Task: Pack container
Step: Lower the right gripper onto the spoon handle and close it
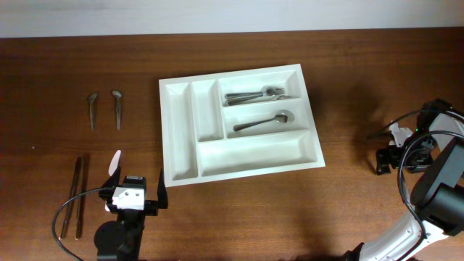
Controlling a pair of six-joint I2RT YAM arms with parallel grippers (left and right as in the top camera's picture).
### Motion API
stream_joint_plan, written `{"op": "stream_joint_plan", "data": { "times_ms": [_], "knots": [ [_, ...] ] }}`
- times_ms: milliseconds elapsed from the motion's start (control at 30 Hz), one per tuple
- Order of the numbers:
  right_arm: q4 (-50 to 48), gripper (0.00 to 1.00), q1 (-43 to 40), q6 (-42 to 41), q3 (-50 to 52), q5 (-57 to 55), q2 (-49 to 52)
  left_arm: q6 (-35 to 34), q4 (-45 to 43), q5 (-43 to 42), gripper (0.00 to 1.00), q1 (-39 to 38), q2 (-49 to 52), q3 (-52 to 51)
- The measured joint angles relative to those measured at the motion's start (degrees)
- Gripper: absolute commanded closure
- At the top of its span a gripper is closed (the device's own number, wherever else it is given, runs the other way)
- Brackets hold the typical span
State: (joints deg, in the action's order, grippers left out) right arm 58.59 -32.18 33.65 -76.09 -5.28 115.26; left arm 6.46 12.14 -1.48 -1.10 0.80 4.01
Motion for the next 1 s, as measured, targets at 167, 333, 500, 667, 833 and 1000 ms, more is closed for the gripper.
{"op": "stream_joint_plan", "data": {
  "times_ms": [167,333,500,667,833,1000],
  "knots": [
    [-0.4,0.06,-0.5,0.0,0.0,0.2,0.1,0.0,0.0,0.0,0.01,0.0,0.0,0.0],
    [-0.6,0.11,-2.6,0.0,0.0,0.9,0.1,0.0,0.0,0.0,0.01,0.0,0.0,0.0],
    [-0.7,0.13,-4.1,-0.2,0.0,1.9,0.1,0.0,0.0,0.0,0.01,0.0,0.0,0.0],
    [-1.0,0.24,-4.1,-0.1,0.0,2.4,0.1,0.0,0.0,0.0,0.01,0.0,0.0,0.0],
    [-1.0,0.41,-4.1,0.2,0.0,2.8,0.1,0.0,0.0,0.0,0.01,0.0,0.0,0.0],
    [-1.2,0.52,-4.1,0.0,0.0,3.0,0.1,0.0,0.0,0.0,0.01,0.0,0.0,0.0]
  ]
}}
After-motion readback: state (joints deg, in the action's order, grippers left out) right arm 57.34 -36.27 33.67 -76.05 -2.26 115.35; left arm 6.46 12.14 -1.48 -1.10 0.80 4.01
